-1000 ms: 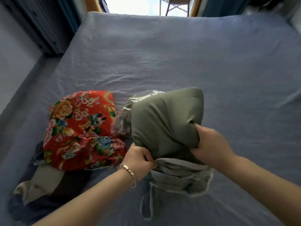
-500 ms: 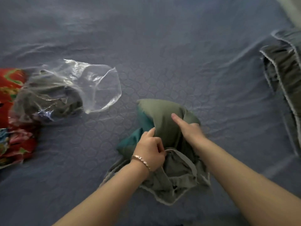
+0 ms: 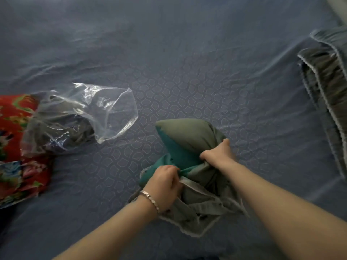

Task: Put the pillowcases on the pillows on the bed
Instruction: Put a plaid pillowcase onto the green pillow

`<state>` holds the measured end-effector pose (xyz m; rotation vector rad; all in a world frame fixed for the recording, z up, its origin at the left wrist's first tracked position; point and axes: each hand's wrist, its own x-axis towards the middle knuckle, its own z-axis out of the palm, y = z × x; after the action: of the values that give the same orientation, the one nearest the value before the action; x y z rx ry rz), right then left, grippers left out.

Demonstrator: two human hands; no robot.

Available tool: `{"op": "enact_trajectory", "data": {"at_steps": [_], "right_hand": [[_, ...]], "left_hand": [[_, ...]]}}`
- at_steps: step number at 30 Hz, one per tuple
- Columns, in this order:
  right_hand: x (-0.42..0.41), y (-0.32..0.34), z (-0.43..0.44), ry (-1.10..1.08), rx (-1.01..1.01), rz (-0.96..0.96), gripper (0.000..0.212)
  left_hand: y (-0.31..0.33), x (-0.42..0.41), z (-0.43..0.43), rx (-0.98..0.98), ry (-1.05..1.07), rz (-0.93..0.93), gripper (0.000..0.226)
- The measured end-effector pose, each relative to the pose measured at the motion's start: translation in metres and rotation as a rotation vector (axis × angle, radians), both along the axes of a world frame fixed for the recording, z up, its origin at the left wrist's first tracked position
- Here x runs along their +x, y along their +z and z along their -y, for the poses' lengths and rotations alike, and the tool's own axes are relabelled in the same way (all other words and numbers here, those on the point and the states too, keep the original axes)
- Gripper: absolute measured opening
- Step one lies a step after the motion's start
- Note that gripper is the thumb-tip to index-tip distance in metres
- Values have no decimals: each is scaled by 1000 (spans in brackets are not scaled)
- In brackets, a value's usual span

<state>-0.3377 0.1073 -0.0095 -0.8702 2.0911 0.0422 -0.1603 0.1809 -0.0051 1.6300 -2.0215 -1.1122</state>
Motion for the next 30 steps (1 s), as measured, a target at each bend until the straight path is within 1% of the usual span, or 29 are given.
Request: {"op": "enact_trajectory", "data": {"at_steps": [1,2,3,4,6,7,8,9,10,11,12,13,14,15,16,17,18,21,23,26,30], "right_hand": [[-8,9,1,-33,-32,36,88],[-14,19,3,-49,-69,58,89],[-18,30,6,-47,-115,67,91],[-21,48,9,-23,-168,59,92],[-28,79,13,84,-277,3,91],[-32,96,15,161,-341,-38,89],[-36,114,16,254,-407,-89,87],[-39,131,15,350,-471,-143,85],[-41,146,12,437,-520,-182,83],[-42,159,9,513,-556,-217,81],[-42,168,3,578,-582,-245,79],[-40,174,-3,638,-608,-268,77],[-38,178,-7,695,-627,-278,75],[-37,179,-13,751,-643,-279,74],[-37,177,-17,808,-651,-280,74],[-36,176,-22,872,-654,-286,76],[-36,173,-27,940,-651,-299,78],[-34,163,-44,1136,-621,-364,92],[-32,150,-55,1184,-698,-392,98],[-23,127,-67,1239,-732,-297,100],[-4,109,-76,1278,-747,-188,93]], "left_hand": [[8,7,2,62,131,-2,21],[15,14,5,196,252,-16,28],[18,20,8,291,371,-40,31],[28,26,15,330,485,-67,31],[41,40,32,302,620,-109,31],[50,48,42,277,604,-119,29],[63,56,51,250,538,-121,25],[77,66,60,203,430,-120,20],[90,75,69,136,288,-68,15],[97,85,77,72,127,47,14],[103,93,82,29,-44,242,18],[108,96,86,18,-183,495,19],[109,97,90,39,-259,728,21],[110,97,90,83,-265,883,24],[109,95,90,114,-219,937,28],[108,94,88,135,-160,926,34],[107,93,87,146,-106,875,42],[104,94,85,186,12,709,77],[105,91,83,184,46,649,89],[101,81,77,153,-41,627,98],[97,63,66,51,-263,657,93]]}}
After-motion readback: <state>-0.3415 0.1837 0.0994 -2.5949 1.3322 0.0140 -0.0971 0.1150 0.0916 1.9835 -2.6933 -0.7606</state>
